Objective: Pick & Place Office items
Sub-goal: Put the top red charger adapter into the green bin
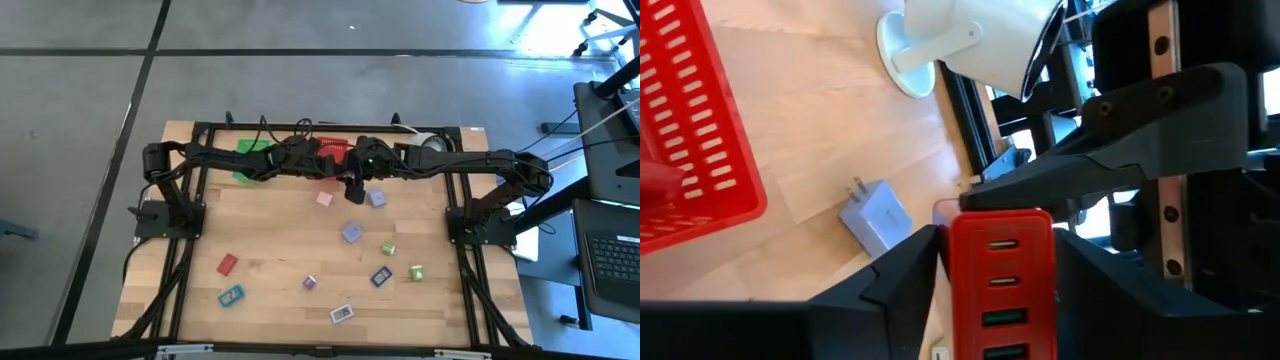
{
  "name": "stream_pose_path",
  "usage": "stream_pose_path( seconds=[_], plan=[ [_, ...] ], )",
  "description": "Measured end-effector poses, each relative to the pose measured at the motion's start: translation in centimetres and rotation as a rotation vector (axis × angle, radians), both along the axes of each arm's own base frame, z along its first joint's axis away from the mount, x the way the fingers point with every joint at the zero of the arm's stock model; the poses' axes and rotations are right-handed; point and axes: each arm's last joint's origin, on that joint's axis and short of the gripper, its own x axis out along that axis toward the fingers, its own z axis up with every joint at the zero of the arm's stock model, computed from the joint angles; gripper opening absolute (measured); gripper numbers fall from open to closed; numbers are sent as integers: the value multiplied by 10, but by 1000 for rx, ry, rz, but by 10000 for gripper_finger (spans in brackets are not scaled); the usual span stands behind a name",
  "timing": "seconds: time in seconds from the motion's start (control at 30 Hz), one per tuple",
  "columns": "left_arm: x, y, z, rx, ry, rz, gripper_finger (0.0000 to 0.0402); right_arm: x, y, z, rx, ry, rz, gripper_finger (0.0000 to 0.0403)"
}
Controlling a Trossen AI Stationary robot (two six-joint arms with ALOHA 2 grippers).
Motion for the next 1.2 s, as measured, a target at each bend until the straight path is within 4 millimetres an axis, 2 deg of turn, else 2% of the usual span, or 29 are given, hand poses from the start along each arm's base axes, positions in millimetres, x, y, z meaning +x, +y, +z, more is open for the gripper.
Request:
stream_pose_path(
  seconds=[0.27,0.57,0.83,1.0,1.1,1.2],
  plan=[
    [-1,1,-1,-18,6,9,132,0,0,0,2,0,-1,217],
    [-1,2,-1,-17,5,10,127,0,0,0,1,0,-1,222],
    [-1,2,0,-16,3,10,127,0,0,0,17,-6,-6,279],
    [-1,2,-1,-11,7,8,127,-2,-5,1,111,-10,54,314],
    [-2,6,0,-5,2,18,127,-9,-12,10,123,78,21,328],
    [-4,12,0,11,5,31,127,-18,-23,28,103,178,-35,333]
  ],
)
